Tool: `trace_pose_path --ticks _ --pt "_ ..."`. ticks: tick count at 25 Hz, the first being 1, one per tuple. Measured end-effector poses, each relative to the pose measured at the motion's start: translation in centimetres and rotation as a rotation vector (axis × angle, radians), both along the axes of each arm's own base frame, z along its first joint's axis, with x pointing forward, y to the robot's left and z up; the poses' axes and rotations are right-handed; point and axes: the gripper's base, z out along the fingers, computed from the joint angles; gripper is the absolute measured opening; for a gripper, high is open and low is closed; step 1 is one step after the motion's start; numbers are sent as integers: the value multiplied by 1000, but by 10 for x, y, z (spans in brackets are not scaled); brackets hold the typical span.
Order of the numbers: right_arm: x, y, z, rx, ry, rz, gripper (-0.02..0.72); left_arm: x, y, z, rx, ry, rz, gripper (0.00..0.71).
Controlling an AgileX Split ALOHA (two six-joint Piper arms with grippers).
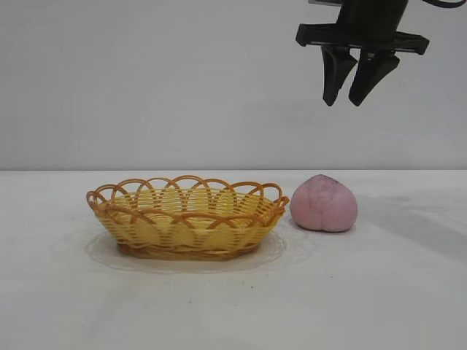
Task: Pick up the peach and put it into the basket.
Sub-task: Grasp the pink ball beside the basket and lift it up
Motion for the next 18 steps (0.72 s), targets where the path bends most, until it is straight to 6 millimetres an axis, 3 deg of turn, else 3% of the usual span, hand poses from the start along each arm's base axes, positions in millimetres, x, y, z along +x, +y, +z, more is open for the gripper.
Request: trace_pose_path --ticks 8,18 --pt "0 0 0 1 5 0 309 -38 3 2 -14 -248 -3 201" --pt "-12 2 -6 -19 130 58 309 -40 3 2 -18 -254 -4 201"
